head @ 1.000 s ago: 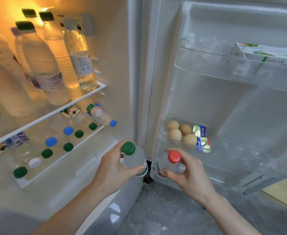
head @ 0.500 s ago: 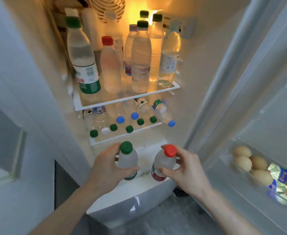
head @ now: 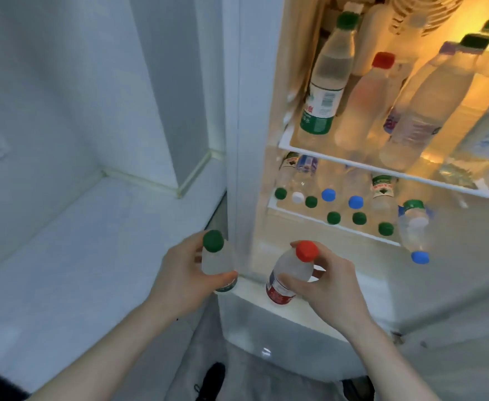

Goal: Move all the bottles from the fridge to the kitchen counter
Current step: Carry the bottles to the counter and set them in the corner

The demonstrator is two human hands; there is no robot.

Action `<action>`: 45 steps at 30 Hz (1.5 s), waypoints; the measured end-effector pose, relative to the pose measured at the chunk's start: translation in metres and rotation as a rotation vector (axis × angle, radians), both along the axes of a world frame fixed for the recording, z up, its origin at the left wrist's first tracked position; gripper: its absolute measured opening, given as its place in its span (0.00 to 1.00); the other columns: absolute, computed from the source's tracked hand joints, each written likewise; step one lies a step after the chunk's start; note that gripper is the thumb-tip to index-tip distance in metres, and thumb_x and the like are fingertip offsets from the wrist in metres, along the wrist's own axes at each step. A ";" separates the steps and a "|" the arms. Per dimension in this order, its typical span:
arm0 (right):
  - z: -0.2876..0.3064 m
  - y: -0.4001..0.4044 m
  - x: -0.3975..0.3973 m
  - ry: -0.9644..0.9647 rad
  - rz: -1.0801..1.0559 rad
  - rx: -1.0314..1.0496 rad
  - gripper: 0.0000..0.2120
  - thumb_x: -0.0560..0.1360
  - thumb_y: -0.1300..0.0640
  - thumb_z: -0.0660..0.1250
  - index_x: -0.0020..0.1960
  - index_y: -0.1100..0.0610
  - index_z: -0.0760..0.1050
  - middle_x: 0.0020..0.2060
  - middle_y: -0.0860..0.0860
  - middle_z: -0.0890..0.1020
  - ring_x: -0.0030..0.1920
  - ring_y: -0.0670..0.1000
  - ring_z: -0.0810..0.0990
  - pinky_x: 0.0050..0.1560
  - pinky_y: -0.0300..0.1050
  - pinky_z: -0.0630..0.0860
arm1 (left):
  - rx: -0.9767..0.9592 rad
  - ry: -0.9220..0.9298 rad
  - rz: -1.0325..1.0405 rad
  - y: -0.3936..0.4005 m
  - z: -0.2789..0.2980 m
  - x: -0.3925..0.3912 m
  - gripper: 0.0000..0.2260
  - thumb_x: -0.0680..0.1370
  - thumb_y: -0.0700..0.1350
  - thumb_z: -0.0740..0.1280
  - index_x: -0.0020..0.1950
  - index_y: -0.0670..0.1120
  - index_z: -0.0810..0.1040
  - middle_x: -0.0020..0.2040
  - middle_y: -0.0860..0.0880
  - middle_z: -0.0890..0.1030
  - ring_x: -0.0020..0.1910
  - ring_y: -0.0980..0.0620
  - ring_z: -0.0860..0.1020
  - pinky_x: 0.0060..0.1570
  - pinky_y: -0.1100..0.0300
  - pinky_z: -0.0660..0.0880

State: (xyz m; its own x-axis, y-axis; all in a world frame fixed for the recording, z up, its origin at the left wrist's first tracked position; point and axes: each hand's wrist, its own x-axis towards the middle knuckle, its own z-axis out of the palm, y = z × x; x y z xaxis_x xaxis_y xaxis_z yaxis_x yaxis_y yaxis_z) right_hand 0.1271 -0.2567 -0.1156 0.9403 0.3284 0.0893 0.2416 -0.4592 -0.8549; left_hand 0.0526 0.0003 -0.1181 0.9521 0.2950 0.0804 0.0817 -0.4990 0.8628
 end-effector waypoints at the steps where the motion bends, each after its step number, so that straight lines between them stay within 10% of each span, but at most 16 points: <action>1: -0.001 0.004 -0.001 0.006 0.042 0.011 0.24 0.68 0.57 0.81 0.56 0.36 0.79 0.52 0.29 0.82 0.53 0.38 0.82 0.52 0.41 0.81 | -0.008 -0.008 0.056 0.002 0.000 -0.014 0.25 0.65 0.45 0.84 0.57 0.59 0.80 0.52 0.66 0.82 0.51 0.65 0.80 0.46 0.73 0.75; 18: 0.014 0.147 -0.137 0.157 0.722 0.043 0.21 0.68 0.56 0.82 0.56 0.40 0.82 0.47 0.38 0.86 0.49 0.41 0.85 0.55 0.49 0.84 | 0.075 -0.042 0.792 0.019 0.024 -0.301 0.27 0.63 0.47 0.85 0.59 0.58 0.81 0.52 0.64 0.83 0.51 0.60 0.82 0.51 0.62 0.79; 45: 0.052 0.259 -0.714 0.031 1.760 0.051 0.26 0.65 0.53 0.84 0.57 0.35 0.79 0.49 0.32 0.84 0.51 0.35 0.83 0.51 0.39 0.83 | 0.159 -0.068 1.747 -0.127 0.050 -0.879 0.25 0.63 0.47 0.84 0.57 0.59 0.80 0.51 0.66 0.82 0.51 0.62 0.80 0.45 0.71 0.76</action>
State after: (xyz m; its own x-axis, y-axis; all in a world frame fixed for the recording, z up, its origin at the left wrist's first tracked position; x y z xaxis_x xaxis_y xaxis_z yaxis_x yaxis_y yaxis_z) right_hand -0.5869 0.0022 -0.0635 -0.4942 0.8608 0.1216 0.3607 0.3303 -0.8723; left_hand -0.8261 -0.1264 -0.0677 -0.4499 0.8630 0.2299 0.5351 0.0544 0.8430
